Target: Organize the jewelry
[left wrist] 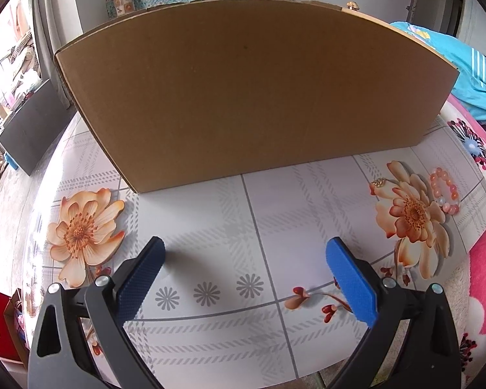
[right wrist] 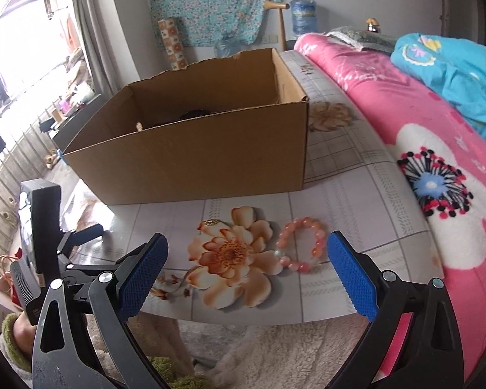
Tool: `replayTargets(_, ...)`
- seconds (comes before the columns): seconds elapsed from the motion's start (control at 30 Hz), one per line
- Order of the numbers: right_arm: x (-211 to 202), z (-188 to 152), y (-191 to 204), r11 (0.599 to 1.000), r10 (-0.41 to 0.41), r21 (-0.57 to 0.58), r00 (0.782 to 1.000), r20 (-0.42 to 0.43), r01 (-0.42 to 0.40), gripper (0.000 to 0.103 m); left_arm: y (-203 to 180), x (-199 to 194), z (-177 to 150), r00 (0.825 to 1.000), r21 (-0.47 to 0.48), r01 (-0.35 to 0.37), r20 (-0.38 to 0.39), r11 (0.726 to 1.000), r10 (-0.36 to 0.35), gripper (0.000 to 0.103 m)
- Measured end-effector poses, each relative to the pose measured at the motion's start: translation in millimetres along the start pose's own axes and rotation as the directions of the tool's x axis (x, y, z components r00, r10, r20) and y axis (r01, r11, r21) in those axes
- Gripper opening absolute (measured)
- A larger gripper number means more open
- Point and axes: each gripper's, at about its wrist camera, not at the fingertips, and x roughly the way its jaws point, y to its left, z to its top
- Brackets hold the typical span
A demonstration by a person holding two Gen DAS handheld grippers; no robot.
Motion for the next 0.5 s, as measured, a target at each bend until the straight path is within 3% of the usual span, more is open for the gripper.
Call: replayTargets(0.5, 13.5, -7.0, -0.6, 0.999, 0.017, -0.031, 0.997, -0.079, -0.019, 0.072, 0.2, -0.6, 0.1, 1.000, -0.007, -0.006, -0.009, 1.000, 0.006, 0.097)
